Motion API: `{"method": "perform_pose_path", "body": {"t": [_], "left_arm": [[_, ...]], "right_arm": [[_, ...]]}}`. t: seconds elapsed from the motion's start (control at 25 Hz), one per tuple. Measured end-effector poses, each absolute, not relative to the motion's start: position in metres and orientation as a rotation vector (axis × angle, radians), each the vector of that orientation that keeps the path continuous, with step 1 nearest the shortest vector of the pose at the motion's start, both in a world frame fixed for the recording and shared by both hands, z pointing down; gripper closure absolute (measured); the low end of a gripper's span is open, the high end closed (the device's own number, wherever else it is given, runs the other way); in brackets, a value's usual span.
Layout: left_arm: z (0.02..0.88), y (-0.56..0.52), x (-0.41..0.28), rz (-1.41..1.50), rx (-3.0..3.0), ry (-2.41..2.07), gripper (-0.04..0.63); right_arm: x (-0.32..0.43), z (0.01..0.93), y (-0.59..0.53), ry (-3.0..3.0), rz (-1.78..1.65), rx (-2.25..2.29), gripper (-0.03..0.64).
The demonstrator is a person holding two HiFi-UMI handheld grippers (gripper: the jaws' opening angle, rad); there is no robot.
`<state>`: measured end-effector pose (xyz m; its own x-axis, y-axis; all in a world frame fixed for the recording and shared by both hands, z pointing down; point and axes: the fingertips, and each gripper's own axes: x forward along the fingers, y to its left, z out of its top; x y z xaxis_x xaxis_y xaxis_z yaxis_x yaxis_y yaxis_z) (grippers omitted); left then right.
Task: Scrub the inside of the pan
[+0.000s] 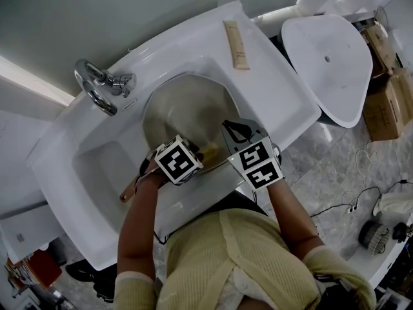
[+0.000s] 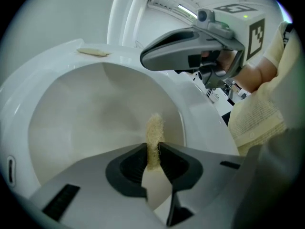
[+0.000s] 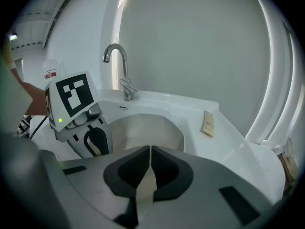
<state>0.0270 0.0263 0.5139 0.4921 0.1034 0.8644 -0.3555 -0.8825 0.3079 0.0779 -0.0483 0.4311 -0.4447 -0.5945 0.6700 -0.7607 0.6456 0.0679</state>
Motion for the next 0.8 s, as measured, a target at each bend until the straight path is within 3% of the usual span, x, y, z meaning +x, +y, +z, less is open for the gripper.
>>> {"method": "perform_pose_path", "body": {"t": [0.8], "left_arm": [[0.493, -0.092, 0.017, 1.008, 2.488, -0.838, 0.474]], "right_arm": [[0.086, 0.436, -0.08, -2.204, 0.326, 1.046, 0.588]]}}
